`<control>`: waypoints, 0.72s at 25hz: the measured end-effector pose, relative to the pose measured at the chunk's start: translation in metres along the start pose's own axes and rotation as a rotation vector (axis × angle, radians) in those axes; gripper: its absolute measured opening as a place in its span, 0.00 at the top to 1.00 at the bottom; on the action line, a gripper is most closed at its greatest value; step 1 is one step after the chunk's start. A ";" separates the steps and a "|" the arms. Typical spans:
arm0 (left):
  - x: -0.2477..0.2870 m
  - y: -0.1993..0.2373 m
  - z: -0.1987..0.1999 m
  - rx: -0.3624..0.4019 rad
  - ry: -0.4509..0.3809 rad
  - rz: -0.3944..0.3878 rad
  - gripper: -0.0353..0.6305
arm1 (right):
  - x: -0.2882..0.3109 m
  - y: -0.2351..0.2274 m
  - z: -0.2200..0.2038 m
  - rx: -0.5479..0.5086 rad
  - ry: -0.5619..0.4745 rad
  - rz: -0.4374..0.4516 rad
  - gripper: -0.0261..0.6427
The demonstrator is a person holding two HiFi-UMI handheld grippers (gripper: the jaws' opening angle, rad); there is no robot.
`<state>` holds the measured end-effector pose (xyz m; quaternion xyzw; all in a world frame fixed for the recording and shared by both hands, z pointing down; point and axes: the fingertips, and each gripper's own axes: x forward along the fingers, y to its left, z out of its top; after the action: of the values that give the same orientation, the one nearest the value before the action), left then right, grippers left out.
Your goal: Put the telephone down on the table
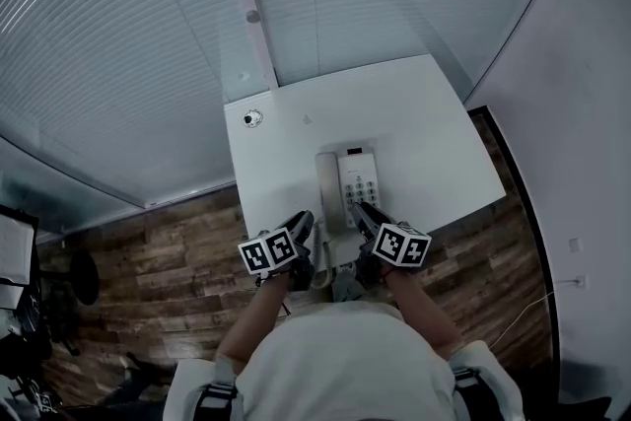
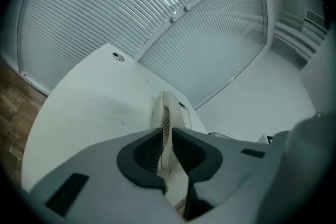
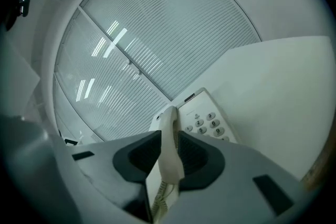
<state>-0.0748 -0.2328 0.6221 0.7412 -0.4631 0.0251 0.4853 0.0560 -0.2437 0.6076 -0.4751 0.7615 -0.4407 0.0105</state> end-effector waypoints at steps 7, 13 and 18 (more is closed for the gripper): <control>-0.032 -0.002 -0.024 0.034 0.028 -0.039 0.90 | -0.018 0.025 -0.035 0.004 -0.007 0.010 0.86; -0.058 -0.002 -0.042 0.080 0.039 -0.034 0.91 | -0.037 0.044 -0.059 -0.008 -0.018 0.013 0.89; -0.080 -0.005 -0.056 0.091 0.038 -0.046 0.91 | -0.054 0.057 -0.077 -0.037 -0.019 0.010 0.90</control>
<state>-0.0933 -0.1377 0.6093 0.7725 -0.4350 0.0490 0.4601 0.0114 -0.1445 0.5940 -0.4755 0.7718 -0.4220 0.0109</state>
